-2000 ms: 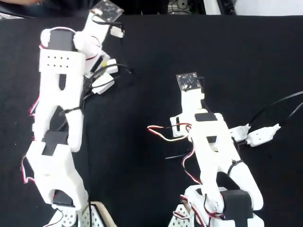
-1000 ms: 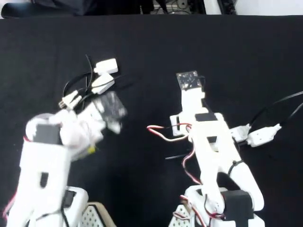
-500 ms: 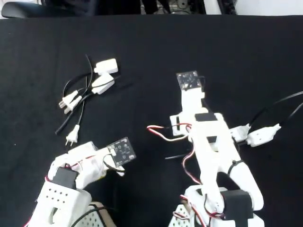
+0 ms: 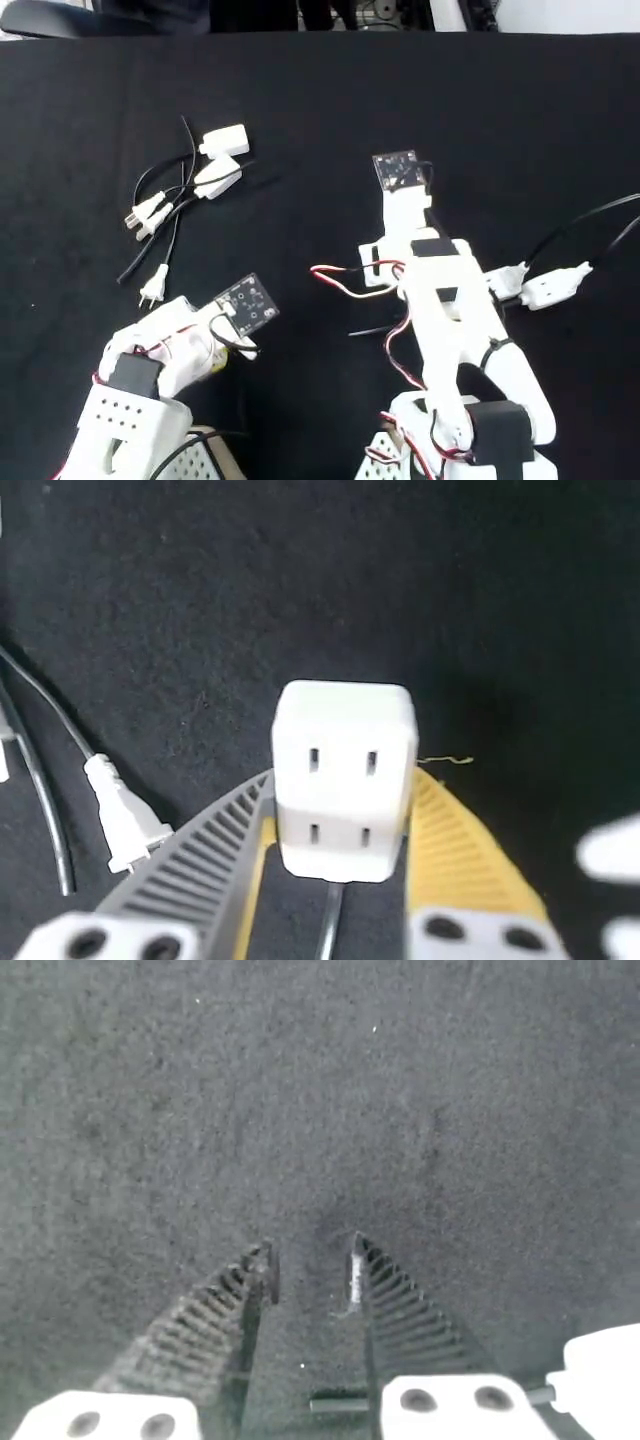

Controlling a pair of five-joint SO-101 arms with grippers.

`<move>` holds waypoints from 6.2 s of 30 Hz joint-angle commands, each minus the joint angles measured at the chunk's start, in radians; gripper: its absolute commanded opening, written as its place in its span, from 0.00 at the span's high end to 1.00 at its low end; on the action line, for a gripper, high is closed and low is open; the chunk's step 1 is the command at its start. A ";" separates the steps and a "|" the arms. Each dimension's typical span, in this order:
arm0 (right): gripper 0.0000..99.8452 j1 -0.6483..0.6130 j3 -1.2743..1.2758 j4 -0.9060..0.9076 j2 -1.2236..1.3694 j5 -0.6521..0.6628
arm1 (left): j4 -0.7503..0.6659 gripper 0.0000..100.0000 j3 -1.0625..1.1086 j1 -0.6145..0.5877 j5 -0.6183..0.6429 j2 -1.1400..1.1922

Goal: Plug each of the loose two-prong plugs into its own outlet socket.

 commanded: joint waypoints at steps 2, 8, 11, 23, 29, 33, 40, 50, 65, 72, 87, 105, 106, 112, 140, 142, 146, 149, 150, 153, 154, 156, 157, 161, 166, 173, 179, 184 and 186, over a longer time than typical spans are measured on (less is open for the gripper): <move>0.88 0.012 -0.010 -0.017 0.002 0.009 | -0.009 0.71 -0.028 -0.030 0.034 -0.011; 0.88 0.012 -0.010 -0.017 0.002 0.009 | -0.008 0.71 -0.093 -0.147 0.166 -0.017; 0.88 0.012 -0.013 -0.011 0.001 0.009 | -0.006 0.71 -0.119 -0.220 0.221 -0.017; 0.88 -0.137 -0.392 0.494 -0.127 0.009 | 0.048 0.71 -0.150 -0.702 0.404 -0.018; 0.88 -0.422 -0.697 0.638 -0.082 0.002 | 0.040 0.72 -0.077 -0.849 0.361 -0.018; 0.88 -0.520 -0.858 0.644 0.056 -0.012 | 0.055 0.85 -0.048 -0.865 0.259 -0.018; 0.88 -0.569 -1.233 0.798 0.456 -0.014 | 0.166 0.96 -0.041 -0.865 0.146 -0.018; 0.88 -0.743 -1.822 0.936 0.885 -0.192 | 0.160 0.96 -0.028 -0.863 0.144 -0.018; 0.74 -0.738 -2.540 0.941 1.506 -0.239 | 0.104 0.95 -0.015 -0.851 0.164 -0.044; 0.73 -0.738 -2.634 0.927 1.633 -0.238 | 0.032 0.95 -0.027 -0.848 0.555 -0.356; 0.73 -0.767 -2.559 0.984 1.636 -0.311 | 0.258 0.88 -0.492 -0.779 0.588 -0.385; 0.73 -0.884 -2.525 0.962 1.715 -0.529 | 0.259 0.88 -0.518 -0.734 0.586 -0.387; 0.73 -0.884 -2.525 0.961 1.724 -0.546 | 0.259 0.88 -0.522 -0.751 0.586 -0.387; 0.73 -0.898 -2.529 0.961 1.730 -0.674 | 0.259 0.88 -0.527 -0.822 0.586 -0.388; 0.88 -0.976 -2.614 0.942 1.791 -0.721 | 0.270 0.88 -0.679 -1.032 0.586 -0.388; 0.99 -0.968 -2.614 0.961 1.765 -0.718 | 0.288 0.88 -0.685 -1.032 0.586 -0.388; 0.98 -0.921 -2.615 1.019 1.705 -0.713 | 0.304 0.88 -0.687 -1.032 0.586 -0.388; 0.99 -0.835 -2.614 1.023 1.636 -0.605 | 0.304 0.88 -0.680 -1.032 0.586 -0.388; 0.99 -0.802 -2.612 1.023 1.609 -0.571 | 0.304 0.88 -0.679 -1.032 0.586 -0.388; 0.99 -0.715 -2.603 1.025 1.527 -0.500 | 0.308 0.88 -0.677 -1.032 0.586 -0.388; 0.99 -0.686 -2.601 1.026 1.503 -0.480 | 0.310 0.88 -0.676 -1.030 0.586 -0.388; 0.99 -0.641 -2.575 1.026 1.448 -0.437 | 0.305 0.88 -0.647 -1.030 0.582 -0.388; 0.99 -0.621 -2.537 1.026 1.412 -0.422 | 0.302 0.88 -0.630 -1.030 0.580 -0.388; 0.99 -0.555 -2.160 1.026 1.198 -0.374 | 0.255 0.88 -0.533 -1.030 0.578 -0.388; 0.99 -0.494 -1.543 1.025 0.809 -0.279 | 0.129 0.88 -0.389 -1.030 0.578 -0.385; 0.99 -0.285 -1.029 1.022 0.394 0.008 | 0.089 0.88 -0.202 -0.875 0.525 -0.385; 0.94 -0.103 -0.831 0.994 0.335 0.344 | 0.081 0.88 -0.099 -0.624 0.517 -0.385; 0.94 -0.109 -0.714 0.841 0.335 0.381 | 0.049 0.88 -0.024 -0.530 0.516 -0.384; 0.94 -0.158 -0.661 0.812 0.335 0.381 | 0.048 0.88 0.028 -0.530 0.512 -0.384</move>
